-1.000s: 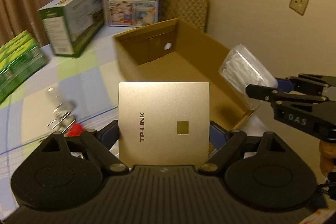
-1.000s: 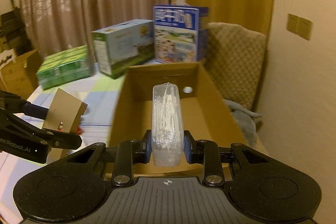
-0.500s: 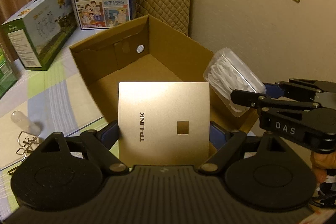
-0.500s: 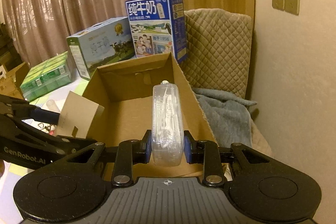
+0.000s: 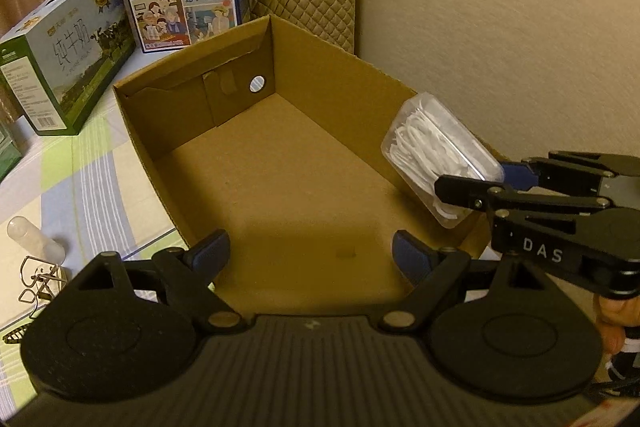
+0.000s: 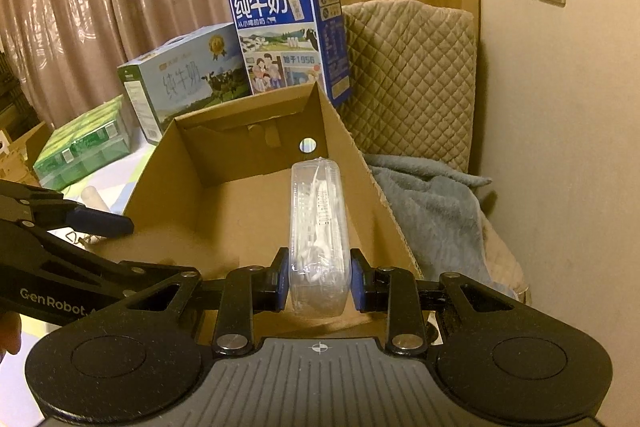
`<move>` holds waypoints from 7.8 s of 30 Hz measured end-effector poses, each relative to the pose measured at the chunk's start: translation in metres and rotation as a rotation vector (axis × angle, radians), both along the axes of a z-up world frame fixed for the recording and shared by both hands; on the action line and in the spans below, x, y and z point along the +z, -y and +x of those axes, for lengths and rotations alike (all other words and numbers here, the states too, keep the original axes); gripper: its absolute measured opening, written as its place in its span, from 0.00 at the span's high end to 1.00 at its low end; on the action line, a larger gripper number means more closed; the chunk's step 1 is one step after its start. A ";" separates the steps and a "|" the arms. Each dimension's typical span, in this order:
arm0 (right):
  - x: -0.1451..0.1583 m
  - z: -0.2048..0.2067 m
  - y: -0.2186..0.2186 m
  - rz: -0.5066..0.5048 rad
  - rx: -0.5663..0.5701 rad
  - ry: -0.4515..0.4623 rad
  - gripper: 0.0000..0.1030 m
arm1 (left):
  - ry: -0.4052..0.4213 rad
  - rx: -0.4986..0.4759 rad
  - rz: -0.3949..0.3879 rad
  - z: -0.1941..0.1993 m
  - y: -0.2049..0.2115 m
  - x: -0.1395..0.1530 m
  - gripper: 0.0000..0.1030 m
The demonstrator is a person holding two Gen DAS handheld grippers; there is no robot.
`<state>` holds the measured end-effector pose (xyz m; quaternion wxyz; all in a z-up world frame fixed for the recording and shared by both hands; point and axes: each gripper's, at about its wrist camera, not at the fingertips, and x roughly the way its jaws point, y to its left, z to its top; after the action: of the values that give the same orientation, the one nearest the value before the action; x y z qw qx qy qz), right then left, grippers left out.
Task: Organize rigid objects
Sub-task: 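Lower both into the cardboard box, opening left tool while right tool releases plastic box, then move both open tools back over the remaining table objects, then grasp white square night light with left tool while right tool grasps white Midea remote, then carry the night light with left tool while right tool carries remote toward cardboard box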
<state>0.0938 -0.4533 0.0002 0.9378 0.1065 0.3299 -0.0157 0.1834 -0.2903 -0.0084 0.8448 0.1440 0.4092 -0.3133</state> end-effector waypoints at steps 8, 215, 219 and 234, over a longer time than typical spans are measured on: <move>-0.002 -0.001 0.000 0.003 -0.001 -0.007 0.74 | 0.017 0.028 -0.018 -0.003 -0.012 0.009 0.17; 0.050 -0.029 -0.168 -0.108 0.213 0.025 0.63 | 0.059 0.202 -0.070 -0.076 -0.199 0.051 0.41; 0.058 -0.031 -0.140 -0.103 0.168 0.035 0.63 | 0.053 0.181 -0.076 -0.075 -0.176 0.053 0.41; 0.061 -0.019 -0.042 -0.081 0.040 0.008 0.63 | 0.048 0.094 -0.108 -0.051 -0.079 0.055 0.41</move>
<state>0.0744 -0.4114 0.0611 0.9428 0.0619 0.3274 -0.0097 0.1327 -0.2111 0.0465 0.8746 0.0864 0.3776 -0.2914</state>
